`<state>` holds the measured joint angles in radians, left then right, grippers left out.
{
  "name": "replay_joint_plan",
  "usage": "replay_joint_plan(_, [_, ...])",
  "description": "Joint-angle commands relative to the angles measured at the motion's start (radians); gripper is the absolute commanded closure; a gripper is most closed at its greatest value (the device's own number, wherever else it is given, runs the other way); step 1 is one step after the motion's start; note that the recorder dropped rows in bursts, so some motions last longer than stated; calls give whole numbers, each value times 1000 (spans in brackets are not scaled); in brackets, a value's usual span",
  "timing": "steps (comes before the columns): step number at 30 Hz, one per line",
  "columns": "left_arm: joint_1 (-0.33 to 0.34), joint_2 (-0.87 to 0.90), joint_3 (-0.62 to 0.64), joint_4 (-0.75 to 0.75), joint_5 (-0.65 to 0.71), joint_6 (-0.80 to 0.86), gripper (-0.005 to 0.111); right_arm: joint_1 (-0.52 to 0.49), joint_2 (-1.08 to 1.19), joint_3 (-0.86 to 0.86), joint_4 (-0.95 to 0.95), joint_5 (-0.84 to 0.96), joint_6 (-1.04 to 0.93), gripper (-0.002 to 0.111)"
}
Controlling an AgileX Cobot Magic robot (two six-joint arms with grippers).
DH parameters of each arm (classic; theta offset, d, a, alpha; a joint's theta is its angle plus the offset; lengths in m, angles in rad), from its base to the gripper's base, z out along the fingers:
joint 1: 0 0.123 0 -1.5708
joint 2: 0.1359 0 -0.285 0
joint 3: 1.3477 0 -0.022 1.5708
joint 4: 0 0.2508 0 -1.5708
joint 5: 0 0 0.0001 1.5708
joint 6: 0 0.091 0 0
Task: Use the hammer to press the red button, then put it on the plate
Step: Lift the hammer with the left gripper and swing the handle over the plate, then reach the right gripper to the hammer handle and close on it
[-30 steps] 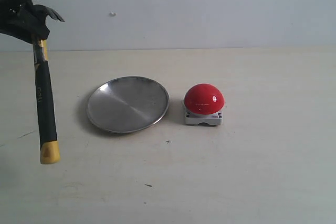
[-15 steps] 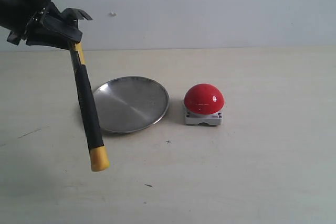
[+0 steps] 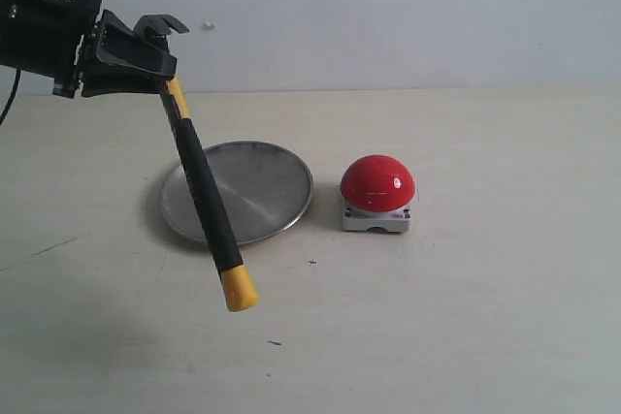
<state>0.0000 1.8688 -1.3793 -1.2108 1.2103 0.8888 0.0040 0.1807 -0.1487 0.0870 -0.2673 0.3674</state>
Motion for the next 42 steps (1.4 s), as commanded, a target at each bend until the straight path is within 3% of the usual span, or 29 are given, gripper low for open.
replay_joint_plan(1, [-1,-9,4,-112,11,25,107,-4,297,-237,-18,155,-87,108])
replay_joint_plan(3, [-1,-9,5,-111,11,25,107,-4,514,-423,-18,337,-217,108])
replay_joint_plan(9, [-1,-9,6,-106,11,25,107,-4,880,-792,-18,827,-506,108])
replay_joint_plan(10, [-1,-9,6,-106,11,20,107,-5,1003,-892,-13,974,-567,108])
replay_joint_plan(12, [-1,-9,6,-106,11,16,107,-2,1151,-979,63,1117,-711,108])
replay_joint_plan(19, [-1,-9,6,-110,11,12,107,155,1329,-1010,101,1007,-748,106])
replay_joint_plan(25, [-1,13,6,-104,0,12,107,310,1427,-1010,168,877,-812,70])
replay_joint_plan(28, [-1,33,6,-108,0,14,107,349,1461,-1010,316,774,-832,58])
replay_joint_plan(34, [-1,47,6,-132,-7,31,107,375,1508,-1010,610,691,-958,59])
replay_joint_plan(38, [-1,47,6,-174,-7,46,107,398,1540,-1010,664,718,-1057,48])
replay_joint_plan(42, [-1,47,6,-174,-7,49,107,438,1568,-1010,707,630,-1038,47])
